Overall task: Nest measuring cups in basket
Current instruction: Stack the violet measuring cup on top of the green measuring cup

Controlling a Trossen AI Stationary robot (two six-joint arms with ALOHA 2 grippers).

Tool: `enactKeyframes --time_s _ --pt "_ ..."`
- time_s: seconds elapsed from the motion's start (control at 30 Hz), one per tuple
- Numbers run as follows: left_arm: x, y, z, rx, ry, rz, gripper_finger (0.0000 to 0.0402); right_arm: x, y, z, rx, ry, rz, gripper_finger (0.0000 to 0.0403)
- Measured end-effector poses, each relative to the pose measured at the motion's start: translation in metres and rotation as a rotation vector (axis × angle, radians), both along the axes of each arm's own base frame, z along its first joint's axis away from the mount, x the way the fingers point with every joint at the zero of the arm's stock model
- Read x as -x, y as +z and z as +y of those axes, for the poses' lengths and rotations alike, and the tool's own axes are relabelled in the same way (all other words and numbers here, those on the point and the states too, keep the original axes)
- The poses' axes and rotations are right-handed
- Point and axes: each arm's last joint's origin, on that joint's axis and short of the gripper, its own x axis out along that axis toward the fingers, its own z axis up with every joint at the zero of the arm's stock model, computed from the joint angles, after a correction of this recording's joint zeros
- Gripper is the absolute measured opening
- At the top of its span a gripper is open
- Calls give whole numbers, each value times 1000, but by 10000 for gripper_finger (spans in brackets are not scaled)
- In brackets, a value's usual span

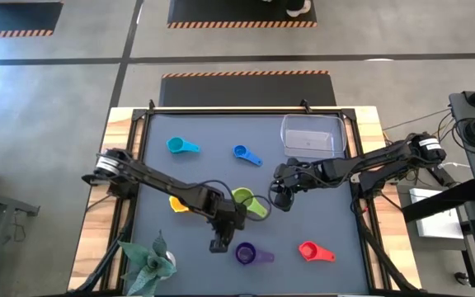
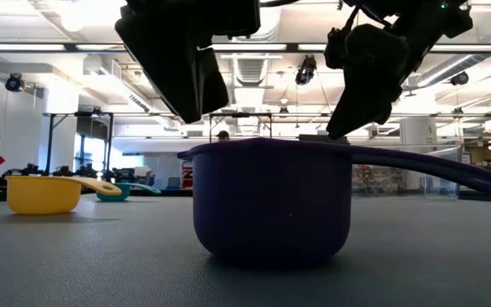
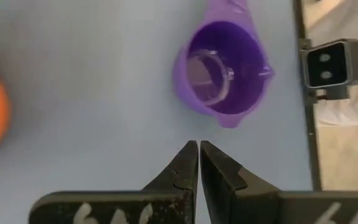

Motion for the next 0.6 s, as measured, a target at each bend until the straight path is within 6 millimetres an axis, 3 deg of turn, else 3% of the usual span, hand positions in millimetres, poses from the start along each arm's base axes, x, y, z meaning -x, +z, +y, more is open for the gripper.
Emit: enactKeyframes --time_s 0.6 --pt "-12 -21 -2 -26 67 -5 0 0 0 -1 31 -4 1 114"
